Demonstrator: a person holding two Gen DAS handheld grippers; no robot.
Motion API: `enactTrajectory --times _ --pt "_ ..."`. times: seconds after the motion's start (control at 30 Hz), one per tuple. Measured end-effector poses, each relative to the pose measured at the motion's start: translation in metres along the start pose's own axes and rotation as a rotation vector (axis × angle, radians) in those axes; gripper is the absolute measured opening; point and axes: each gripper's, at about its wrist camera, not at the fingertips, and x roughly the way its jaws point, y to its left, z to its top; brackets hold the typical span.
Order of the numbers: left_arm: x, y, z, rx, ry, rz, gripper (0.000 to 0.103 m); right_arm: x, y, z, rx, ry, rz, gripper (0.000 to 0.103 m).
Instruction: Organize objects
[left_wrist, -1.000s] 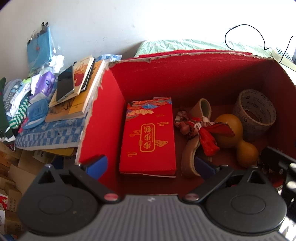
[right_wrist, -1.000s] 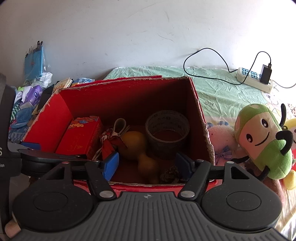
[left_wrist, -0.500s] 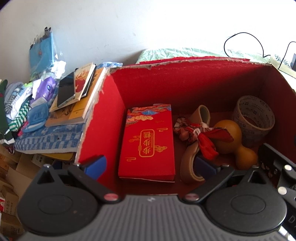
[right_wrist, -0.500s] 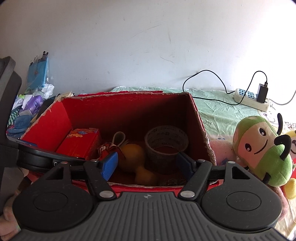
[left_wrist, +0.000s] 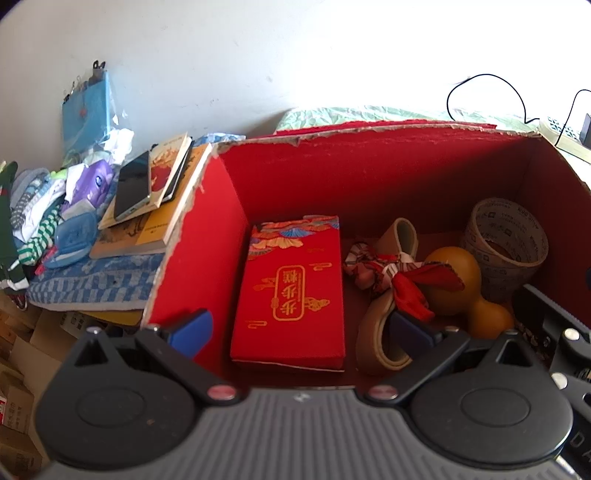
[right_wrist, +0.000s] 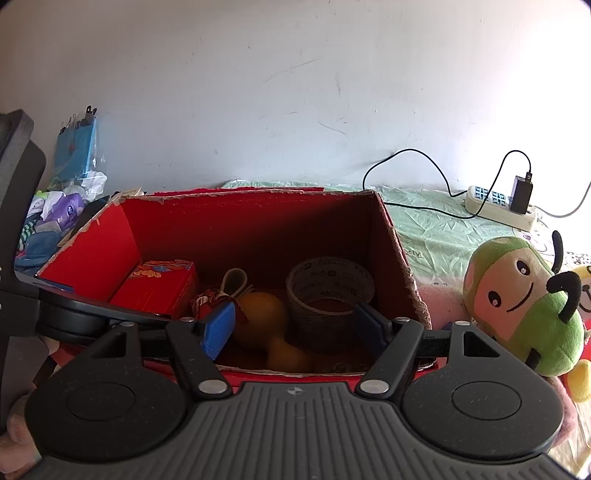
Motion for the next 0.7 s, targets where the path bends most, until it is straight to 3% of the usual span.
enactTrajectory --times 0.7 --pt "0.0004 -0.0014 -0.0020 0.003 -0.037 -0.001 0.103 -0.0014 -0.0006 -0.0030 -0.004 -0.022 0.002 0.073"
